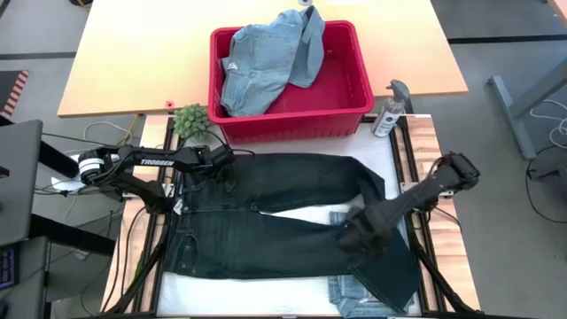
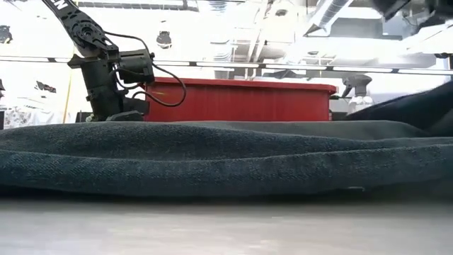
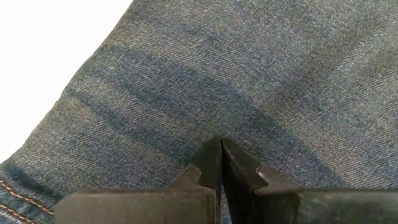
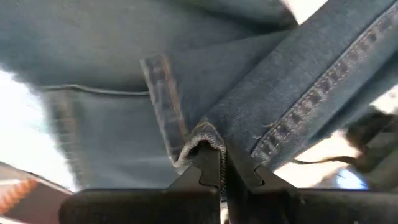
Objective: Fold Laundry from Bin
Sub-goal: Fold the blue denim pants
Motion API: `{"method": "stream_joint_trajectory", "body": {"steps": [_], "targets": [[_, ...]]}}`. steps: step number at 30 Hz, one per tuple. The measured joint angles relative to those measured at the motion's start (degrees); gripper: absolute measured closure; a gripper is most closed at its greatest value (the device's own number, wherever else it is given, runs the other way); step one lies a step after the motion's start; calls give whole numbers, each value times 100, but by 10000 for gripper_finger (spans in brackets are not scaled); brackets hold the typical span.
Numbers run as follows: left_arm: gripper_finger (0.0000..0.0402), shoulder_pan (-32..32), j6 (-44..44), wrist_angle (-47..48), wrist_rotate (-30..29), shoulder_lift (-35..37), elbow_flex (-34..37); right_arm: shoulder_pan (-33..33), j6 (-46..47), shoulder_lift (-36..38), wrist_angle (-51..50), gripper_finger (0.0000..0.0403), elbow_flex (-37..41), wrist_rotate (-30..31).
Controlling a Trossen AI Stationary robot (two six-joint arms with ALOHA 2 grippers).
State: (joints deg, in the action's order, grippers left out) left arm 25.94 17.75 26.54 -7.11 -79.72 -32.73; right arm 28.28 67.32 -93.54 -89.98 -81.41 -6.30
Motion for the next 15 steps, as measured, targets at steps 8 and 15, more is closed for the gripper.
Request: {"method": "stream_joint_trajectory", "body": {"steps": [8, 15], "targets": [[401, 24, -129, 36, 33, 2, 0, -460, -293, 254, -5, 379, 407, -246], [401, 41, -227, 83, 91, 2, 0, -1262, -1223, 285, -4, 379, 416, 319]]}}
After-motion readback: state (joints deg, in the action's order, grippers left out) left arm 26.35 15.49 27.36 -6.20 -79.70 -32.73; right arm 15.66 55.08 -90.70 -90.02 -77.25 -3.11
